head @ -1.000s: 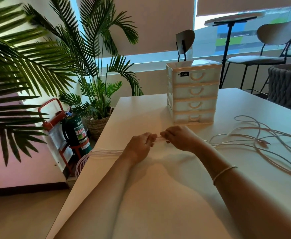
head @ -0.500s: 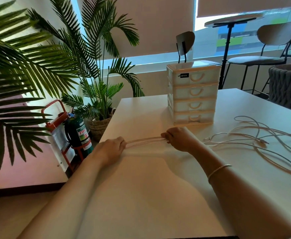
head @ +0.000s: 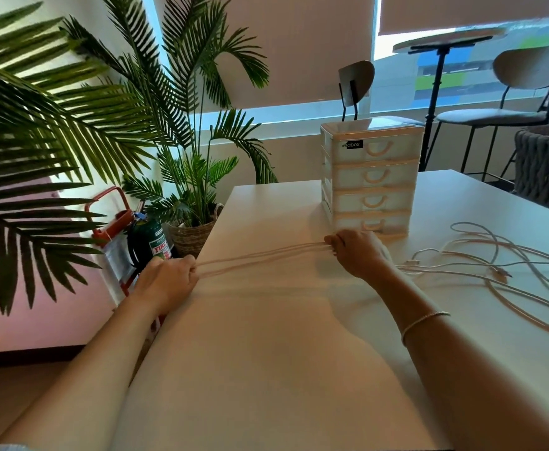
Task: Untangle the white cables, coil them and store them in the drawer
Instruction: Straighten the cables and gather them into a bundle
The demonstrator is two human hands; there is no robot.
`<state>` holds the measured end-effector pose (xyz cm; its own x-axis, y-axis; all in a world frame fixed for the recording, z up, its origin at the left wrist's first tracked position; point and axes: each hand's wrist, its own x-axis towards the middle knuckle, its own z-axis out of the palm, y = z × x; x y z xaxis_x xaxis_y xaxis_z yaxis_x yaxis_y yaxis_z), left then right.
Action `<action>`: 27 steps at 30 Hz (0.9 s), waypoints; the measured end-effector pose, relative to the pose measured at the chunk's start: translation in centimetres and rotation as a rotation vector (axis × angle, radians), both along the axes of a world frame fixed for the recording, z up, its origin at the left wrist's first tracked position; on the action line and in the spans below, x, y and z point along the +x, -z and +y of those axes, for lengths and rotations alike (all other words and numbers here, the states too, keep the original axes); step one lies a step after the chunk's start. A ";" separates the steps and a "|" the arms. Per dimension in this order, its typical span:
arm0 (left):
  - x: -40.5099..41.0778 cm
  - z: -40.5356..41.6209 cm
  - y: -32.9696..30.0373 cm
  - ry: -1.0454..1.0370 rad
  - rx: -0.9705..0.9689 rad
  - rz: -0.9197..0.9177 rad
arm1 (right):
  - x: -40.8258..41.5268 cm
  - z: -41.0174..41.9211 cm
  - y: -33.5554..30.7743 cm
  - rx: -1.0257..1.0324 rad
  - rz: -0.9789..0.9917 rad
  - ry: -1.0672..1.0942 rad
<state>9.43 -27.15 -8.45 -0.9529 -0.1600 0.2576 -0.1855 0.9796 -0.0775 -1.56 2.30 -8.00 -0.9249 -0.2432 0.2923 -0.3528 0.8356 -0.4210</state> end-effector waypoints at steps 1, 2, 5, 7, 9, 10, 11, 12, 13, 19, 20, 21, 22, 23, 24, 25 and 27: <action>0.0 -0.4 0.1 -0.028 -0.044 0.013 | 0.1 0.0 0.0 -0.009 0.007 0.001; 0.0 -0.8 0.2 -0.076 -0.074 0.002 | 0.1 0.1 -0.1 -0.023 0.009 0.006; -0.2 -2.0 0.6 -0.256 -0.117 -0.154 | 0.1 0.5 -0.2 -0.053 0.011 0.008; -0.7 -2.1 0.5 -0.298 0.007 -0.235 | 0.0 0.8 -0.3 -0.062 0.025 -0.011; -1.3 -1.1 -0.3 -0.251 0.188 -0.248 | -0.1 0.8 -0.3 -0.078 0.040 -0.025; -1.5 -0.4 -0.8 -0.210 0.240 -0.229 | -0.1 0.8 -0.4 -0.084 0.040 -0.029; -1.7 0.7 -1.5 -0.160 0.267 -0.178 | -0.1 0.6 -0.4 -0.090 0.046 -0.036; -1.8 1.9 -2.2 -0.102 0.278 -0.107 | -0.1 0.5 -0.4 -0.094 0.052 -0.046; -2.0 3.5 -3.0 -0.023 0.285 -0.040 | -0.1 0.4 -0.4 -0.100 0.060 -0.055; -3.4 12.1 -3.7 0.379 0.316 0.053 | -0.2 0.7 0.0 -0.103 0.072 -0.088; -3.6 12.5 -3.1 0.386 0.274 0.091 | -0.3 0.7 0.0 -0.110 0.074 -0.091; -3.6 12.7 -2.5 0.384 0.239 0.133 | -0.3 0.7 0.1 -0.120 0.076 -0.095; -3.6 12.8 -2.0 0.376 0.218 0.163 | -0.3 0.7 0.1 -0.125 0.076 -0.099; -3.6 13.0 -1.5 0.369 0.201 0.180 | -0.3 0.6 0.1 -0.124 0.077 -0.105; -3.5 13.2 -1.1 0.362 0.178 0.191 | -0.3 0.6 0.1 -0.121 0.076 -0.110; -3.5 13.4 -0.9 0.354 0.149 0.200 | -0.3 0.6 0.0 -0.122 0.071 -0.111; -3.5 13.6 -0.5 0.329 0.089 0.207 | -0.3 0.6 0.0 -0.124 0.064 -0.106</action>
<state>5.96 -13.56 -7.90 -0.8864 0.1147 0.4485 0.1367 0.9905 0.0169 -1.82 2.90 -7.96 -0.8747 -0.2968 0.3831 -0.4652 0.7356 -0.4924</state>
